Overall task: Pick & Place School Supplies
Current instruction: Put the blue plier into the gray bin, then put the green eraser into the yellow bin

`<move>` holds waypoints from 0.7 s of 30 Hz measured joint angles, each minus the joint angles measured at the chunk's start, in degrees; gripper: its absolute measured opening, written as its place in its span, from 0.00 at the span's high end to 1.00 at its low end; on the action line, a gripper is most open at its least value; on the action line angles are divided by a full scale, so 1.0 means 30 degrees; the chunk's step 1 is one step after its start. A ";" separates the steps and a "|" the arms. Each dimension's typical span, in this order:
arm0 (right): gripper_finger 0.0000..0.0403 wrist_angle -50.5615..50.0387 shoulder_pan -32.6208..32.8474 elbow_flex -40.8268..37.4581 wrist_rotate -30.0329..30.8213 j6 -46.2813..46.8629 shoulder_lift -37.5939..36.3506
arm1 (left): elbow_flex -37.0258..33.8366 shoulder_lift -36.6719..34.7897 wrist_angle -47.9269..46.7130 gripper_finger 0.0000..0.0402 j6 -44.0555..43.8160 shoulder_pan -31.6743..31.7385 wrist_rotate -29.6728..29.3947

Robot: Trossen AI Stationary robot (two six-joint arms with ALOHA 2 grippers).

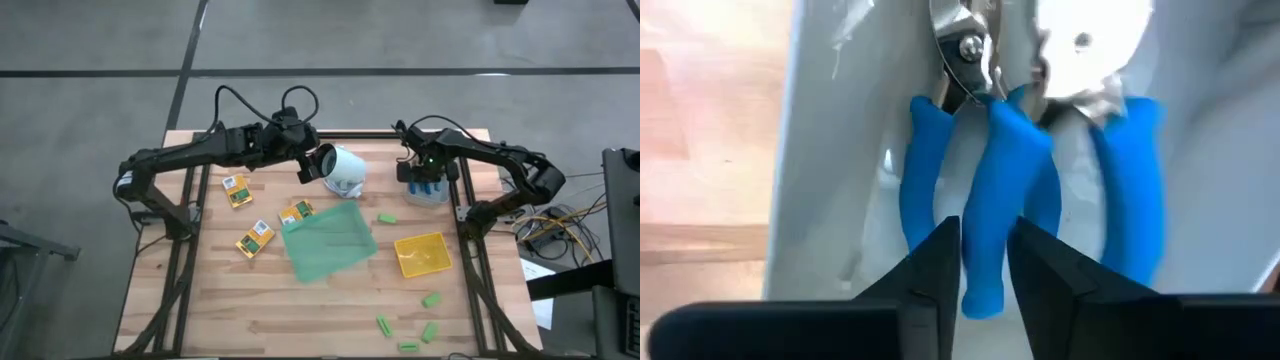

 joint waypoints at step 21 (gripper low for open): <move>0.69 0.0002 0.0007 0.0451 -0.0158 0.0041 -0.2192 | -0.0007 0.0000 -0.0004 0.41 0.0434 0.0007 -0.0160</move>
